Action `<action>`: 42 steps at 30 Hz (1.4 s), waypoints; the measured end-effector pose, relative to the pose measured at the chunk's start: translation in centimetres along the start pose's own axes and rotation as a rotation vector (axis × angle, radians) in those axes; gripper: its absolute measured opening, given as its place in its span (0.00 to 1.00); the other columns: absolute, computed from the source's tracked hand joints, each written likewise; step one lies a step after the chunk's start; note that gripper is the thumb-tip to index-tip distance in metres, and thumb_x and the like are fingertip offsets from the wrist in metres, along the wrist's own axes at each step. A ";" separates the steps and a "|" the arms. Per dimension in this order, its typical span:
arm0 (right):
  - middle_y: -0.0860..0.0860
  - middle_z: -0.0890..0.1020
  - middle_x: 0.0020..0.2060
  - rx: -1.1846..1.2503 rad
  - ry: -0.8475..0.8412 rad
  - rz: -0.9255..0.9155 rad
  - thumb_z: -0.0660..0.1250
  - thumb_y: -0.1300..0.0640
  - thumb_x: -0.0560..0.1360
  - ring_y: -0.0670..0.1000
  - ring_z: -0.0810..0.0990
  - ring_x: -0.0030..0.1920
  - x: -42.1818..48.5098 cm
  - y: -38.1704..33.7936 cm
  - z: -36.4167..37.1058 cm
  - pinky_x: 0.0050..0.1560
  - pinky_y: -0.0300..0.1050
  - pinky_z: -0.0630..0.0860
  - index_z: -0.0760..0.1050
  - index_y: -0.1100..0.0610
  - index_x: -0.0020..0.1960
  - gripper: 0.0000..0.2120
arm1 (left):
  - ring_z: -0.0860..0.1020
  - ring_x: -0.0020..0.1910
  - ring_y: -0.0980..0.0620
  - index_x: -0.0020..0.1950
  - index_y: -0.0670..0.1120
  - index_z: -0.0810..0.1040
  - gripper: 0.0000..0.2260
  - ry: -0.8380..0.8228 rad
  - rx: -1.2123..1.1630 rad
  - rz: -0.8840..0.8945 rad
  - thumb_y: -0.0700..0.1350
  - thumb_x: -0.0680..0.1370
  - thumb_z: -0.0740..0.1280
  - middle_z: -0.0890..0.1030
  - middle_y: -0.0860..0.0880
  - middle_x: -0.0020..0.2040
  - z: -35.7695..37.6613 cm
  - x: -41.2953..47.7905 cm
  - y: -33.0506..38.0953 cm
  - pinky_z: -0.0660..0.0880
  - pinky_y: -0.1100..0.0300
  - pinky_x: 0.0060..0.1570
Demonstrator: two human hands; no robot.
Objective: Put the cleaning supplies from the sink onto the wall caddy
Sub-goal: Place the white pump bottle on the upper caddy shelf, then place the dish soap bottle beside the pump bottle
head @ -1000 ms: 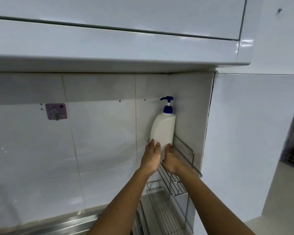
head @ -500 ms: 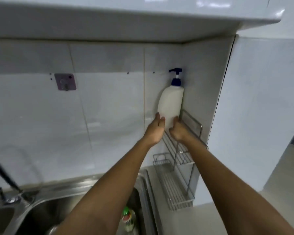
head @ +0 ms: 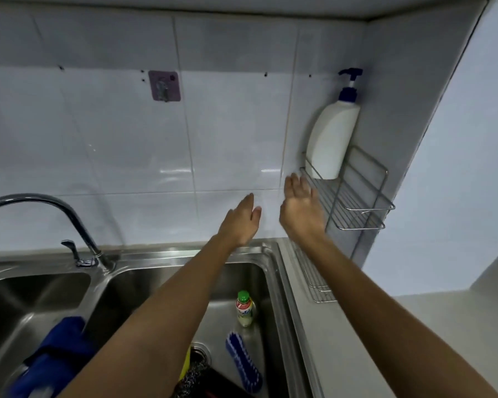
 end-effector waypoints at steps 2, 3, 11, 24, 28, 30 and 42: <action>0.57 0.48 0.78 0.001 -0.137 0.016 0.54 0.59 0.80 0.56 0.45 0.78 -2.0 -0.1 3.3 0.76 0.55 0.48 0.43 0.61 0.77 0.31 | 0.59 0.77 0.43 0.79 0.48 0.51 0.25 -0.037 0.044 -0.033 0.53 0.83 0.50 0.56 0.48 0.80 1.5 -1.5 -1.9 0.58 0.47 0.76; 0.57 0.46 0.78 0.000 -0.210 0.015 0.54 0.57 0.80 0.56 0.44 0.78 -3.1 -0.1 4.8 0.76 0.54 0.47 0.42 0.61 0.77 0.31 | 0.59 0.77 0.43 0.79 0.47 0.51 0.25 -0.063 0.061 -0.047 0.52 0.83 0.51 0.56 0.47 0.80 2.3 -2.5 -2.8 0.58 0.46 0.75; 0.55 0.42 0.78 0.165 -0.534 -0.019 0.54 0.59 0.80 0.54 0.40 0.78 -8.8 -3.4 15.4 0.77 0.49 0.47 0.40 0.58 0.77 0.32 | 0.56 0.78 0.45 0.79 0.43 0.44 0.28 -0.333 0.265 -0.192 0.51 0.83 0.50 0.50 0.43 0.80 8.4 -7.4 -13.6 0.53 0.48 0.77; 0.53 0.43 0.78 0.135 -0.751 -0.102 0.59 0.61 0.79 0.54 0.45 0.78 -11.0 -5.5 28.4 0.74 0.50 0.60 0.41 0.52 0.78 0.36 | 0.46 0.80 0.48 0.80 0.44 0.42 0.29 -0.569 0.236 -0.228 0.50 0.82 0.50 0.45 0.46 0.80 22.5 -8.7 -22.3 0.42 0.45 0.76; 0.56 0.57 0.76 0.193 -0.720 -0.053 0.57 0.62 0.79 0.61 0.68 0.70 -10.9 -5.5 28.7 0.63 0.53 0.72 0.51 0.52 0.77 0.30 | 0.48 0.80 0.49 0.80 0.45 0.43 0.29 -0.512 0.126 -0.233 0.50 0.82 0.51 0.47 0.48 0.81 24.1 -8.3 -23.2 0.42 0.46 0.76; 0.58 0.64 0.70 0.171 -0.721 -0.058 0.57 0.60 0.80 0.63 0.74 0.62 -10.7 -5.6 28.5 0.59 0.55 0.73 0.56 0.53 0.76 0.25 | 0.49 0.79 0.50 0.80 0.46 0.44 0.29 -0.497 0.115 -0.223 0.50 0.82 0.52 0.49 0.49 0.81 24.5 -8.3 -23.6 0.43 0.46 0.76; 0.53 0.73 0.64 0.197 -0.461 -0.137 0.57 0.48 0.80 0.56 0.74 0.63 -6.8 -5.0 20.2 0.54 0.52 0.76 0.62 0.50 0.71 0.20 | 0.60 0.77 0.50 0.79 0.50 0.37 0.34 -0.221 -0.134 -0.159 0.55 0.81 0.54 0.56 0.53 0.79 20.1 -9.6 -18.3 0.57 0.50 0.76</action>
Point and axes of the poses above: each hand's wrist, its own x-axis towards the middle knuckle, its own z-axis out of the palm, y = z × x, the point moved 4 cm from there along x, towards the middle knuckle
